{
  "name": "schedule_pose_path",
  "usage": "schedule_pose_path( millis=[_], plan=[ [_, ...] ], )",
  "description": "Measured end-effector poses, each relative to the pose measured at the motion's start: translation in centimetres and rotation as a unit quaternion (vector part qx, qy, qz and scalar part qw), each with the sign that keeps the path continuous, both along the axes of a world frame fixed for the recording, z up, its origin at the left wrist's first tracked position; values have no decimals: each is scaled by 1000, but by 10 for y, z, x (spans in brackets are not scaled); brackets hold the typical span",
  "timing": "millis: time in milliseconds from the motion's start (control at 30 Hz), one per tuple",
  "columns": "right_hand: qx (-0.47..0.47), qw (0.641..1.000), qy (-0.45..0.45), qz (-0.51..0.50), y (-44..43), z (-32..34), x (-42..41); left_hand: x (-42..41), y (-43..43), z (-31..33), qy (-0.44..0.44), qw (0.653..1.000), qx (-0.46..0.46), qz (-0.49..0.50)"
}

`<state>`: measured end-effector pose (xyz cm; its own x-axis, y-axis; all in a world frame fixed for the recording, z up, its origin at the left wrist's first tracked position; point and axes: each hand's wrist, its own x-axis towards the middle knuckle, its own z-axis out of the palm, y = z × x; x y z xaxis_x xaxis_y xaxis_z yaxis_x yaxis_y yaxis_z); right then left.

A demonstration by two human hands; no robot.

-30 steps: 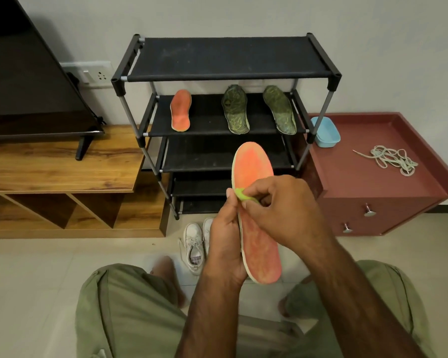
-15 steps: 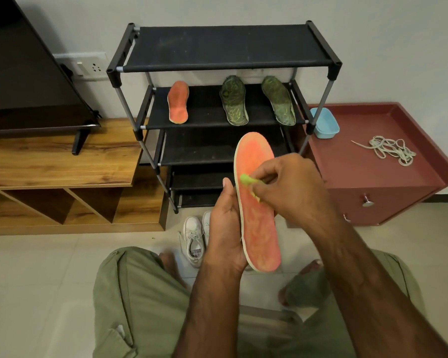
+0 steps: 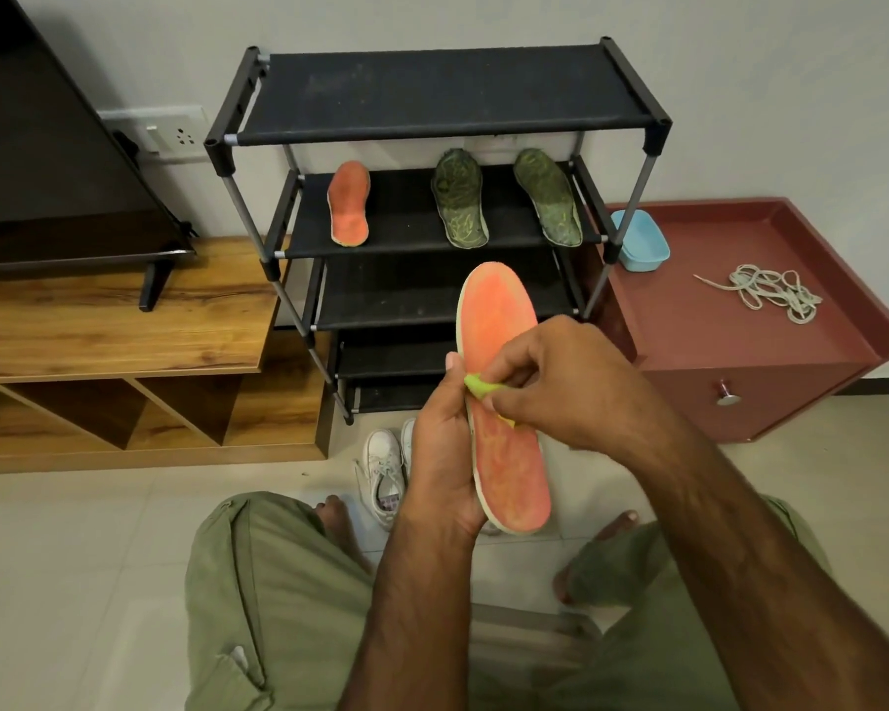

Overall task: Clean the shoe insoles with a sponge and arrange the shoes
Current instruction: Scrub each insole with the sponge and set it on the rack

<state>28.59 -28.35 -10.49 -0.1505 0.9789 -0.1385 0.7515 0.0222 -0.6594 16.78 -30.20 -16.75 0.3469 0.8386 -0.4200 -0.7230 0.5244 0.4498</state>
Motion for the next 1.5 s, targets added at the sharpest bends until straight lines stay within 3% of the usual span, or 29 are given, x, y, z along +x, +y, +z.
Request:
schedule_pose_path(
  millis=[67, 200, 367, 467, 633, 767, 900, 1067, 1233, 1367, 1500],
  plan=[
    [-9, 1000, -17, -22, 4, 1, 7, 0, -1, -1, 3, 1000, -2, -6],
    [113, 985, -36, -125, 10, -8, 8, 3, 0, 0, 29, 1000, 5, 0],
    [-16, 999, 8, -38, 5, -3, 14, -1, -1, -6, 26, 1000, 6, 2],
    [58, 991, -15, -119, 11, -6, 20, 0, 0, -6, 44, 999, 5, -3],
    [-60, 996, 45, -44, 7, -1, 23, 1, 1, -5, 37, 999, 7, -4],
    [14, 990, 54, -130, 12, -1, 23, 3, 2, -7, 43, 999, 13, -11],
    [-129, 984, 79, -95, 10, 8, 20, 5, 0, -4, 37, 999, 14, -13],
    [-40, 974, 60, -215, 17, -1, 15, 8, 1, -11, 18, 1000, 4, -7],
    [-142, 971, 121, -151, 7, 7, 7, 8, -1, -12, 4, 1000, 9, -2],
    [-54, 976, 76, -197, 12, 8, 8, 9, 1, -10, 4, 1000, 7, -9],
    [-160, 965, 153, -138, 4, 12, 1, 7, 1, -10, -18, 1000, 8, -10]
  ],
)
